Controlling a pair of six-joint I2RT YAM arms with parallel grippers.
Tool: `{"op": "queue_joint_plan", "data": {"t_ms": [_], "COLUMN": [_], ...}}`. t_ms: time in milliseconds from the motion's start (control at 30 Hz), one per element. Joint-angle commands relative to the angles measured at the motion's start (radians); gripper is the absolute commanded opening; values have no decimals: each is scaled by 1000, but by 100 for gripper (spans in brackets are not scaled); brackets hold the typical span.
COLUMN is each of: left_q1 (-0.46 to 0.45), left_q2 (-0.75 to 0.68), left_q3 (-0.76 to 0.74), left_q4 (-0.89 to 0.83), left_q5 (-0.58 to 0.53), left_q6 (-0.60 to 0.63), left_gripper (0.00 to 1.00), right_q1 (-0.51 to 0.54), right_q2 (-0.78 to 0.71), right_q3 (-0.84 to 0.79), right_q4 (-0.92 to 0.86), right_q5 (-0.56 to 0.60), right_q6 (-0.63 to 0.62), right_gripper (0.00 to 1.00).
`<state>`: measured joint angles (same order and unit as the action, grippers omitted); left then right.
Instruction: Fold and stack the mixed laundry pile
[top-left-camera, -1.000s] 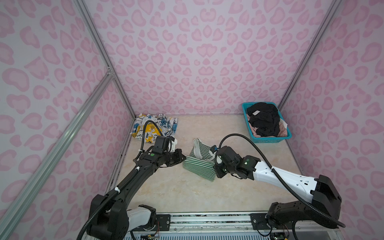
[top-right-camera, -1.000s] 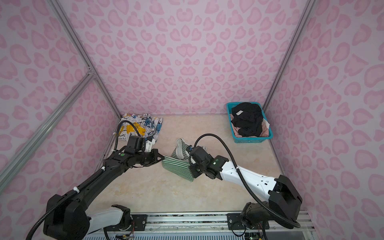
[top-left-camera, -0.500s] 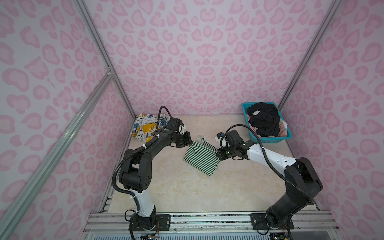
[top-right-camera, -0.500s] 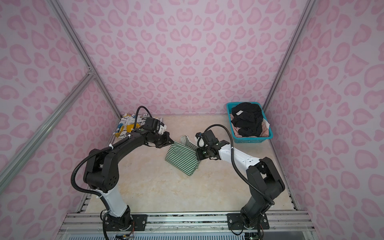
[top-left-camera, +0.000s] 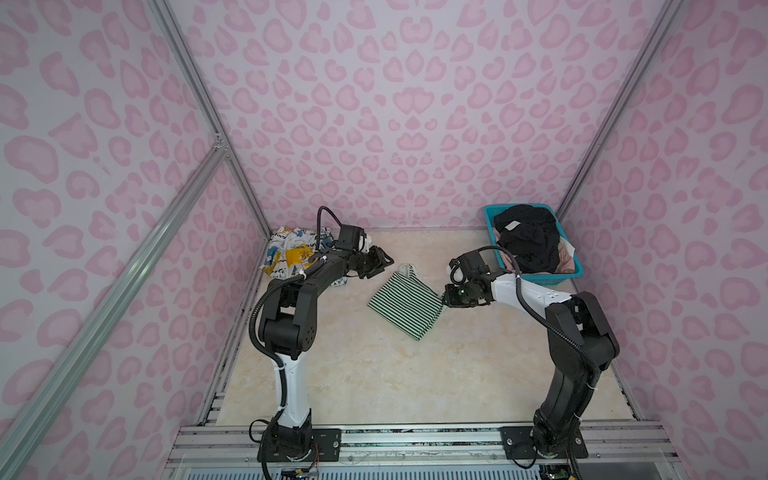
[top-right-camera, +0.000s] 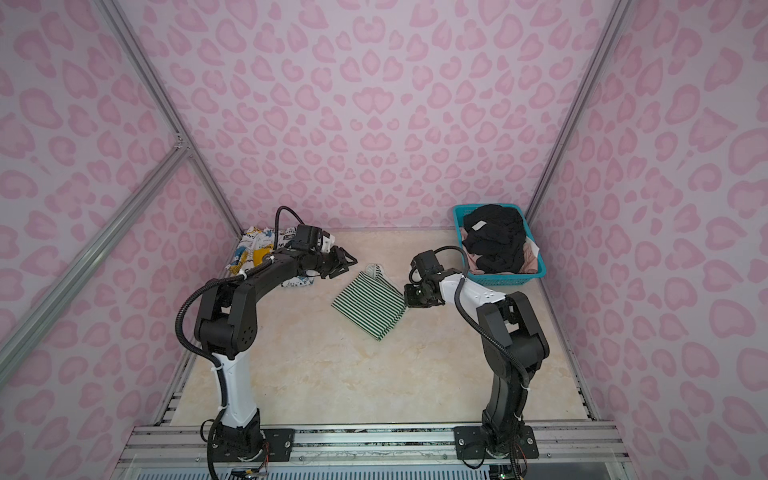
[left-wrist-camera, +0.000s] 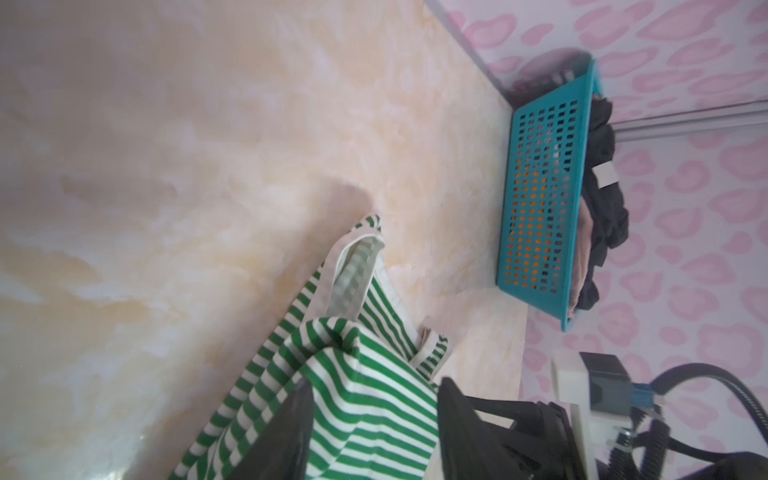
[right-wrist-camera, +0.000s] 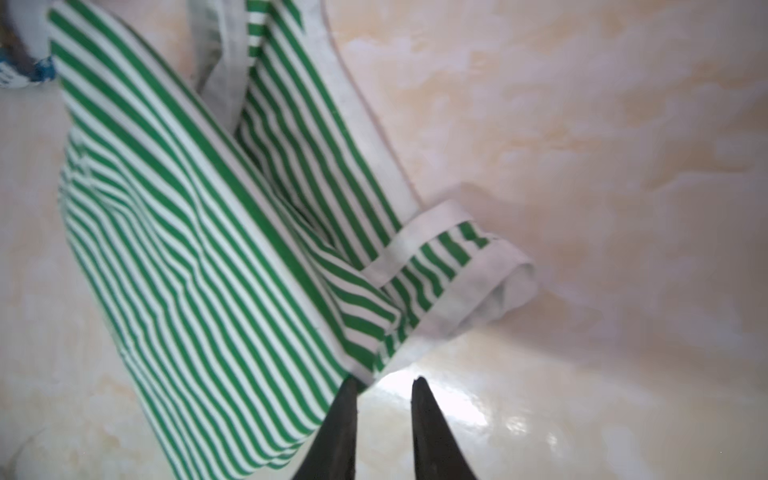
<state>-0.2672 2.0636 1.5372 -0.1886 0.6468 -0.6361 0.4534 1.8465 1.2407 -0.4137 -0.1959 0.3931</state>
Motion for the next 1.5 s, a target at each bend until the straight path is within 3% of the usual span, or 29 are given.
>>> {"op": "queue_joint_plan", "data": {"t_ms": [0, 133, 300, 500, 600, 767, 933, 1067, 1133, 1267, 1367, 1467], "left_q1": [15, 30, 28, 20, 3, -52, -137, -248, -298, -323, -316, -294], "left_q2": [-43, -87, -94, -107, -115, -138, -270, -415, -474, -590, -666, -702], "left_q3": [-30, -48, -161, -350, -416, -506, -704, -844, -874, -877, -826, -768], "left_q4": [107, -43, -93, 48, 103, 177, 322, 280, 211, -22, -165, -244], "left_q5": [-22, -74, -77, -31, -27, -21, -86, -197, -252, -368, -441, -457], "left_q6": [-24, 105, 162, 92, 61, 11, -111, -167, -185, -184, -154, -123], "left_gripper": [67, 72, 71, 64, 60, 42, 29, 25, 27, 51, 62, 65], "right_q1": [12, 37, 37, 37, 31, 18, 22, 36, 51, 89, 117, 136], "right_q2": [-6, -31, 31, 145, 197, 261, 244, 179, 128, 22, -18, 13], "right_q3": [12, 10, 31, 112, 166, 249, 281, 232, 198, 199, 236, 296], "right_q4": [-50, -48, -50, -112, -148, -210, -311, -410, -449, -522, -529, -523], "right_q5": [66, 20, -69, -53, -28, -16, 13, 17, 37, 94, 46, -40], "right_q6": [-7, -51, -15, -15, -45, -144, -282, -350, -379, -467, -573, -677], "right_gripper": [31, 49, 52, 52, 46, 39, 36, 37, 40, 50, 57, 61]}}
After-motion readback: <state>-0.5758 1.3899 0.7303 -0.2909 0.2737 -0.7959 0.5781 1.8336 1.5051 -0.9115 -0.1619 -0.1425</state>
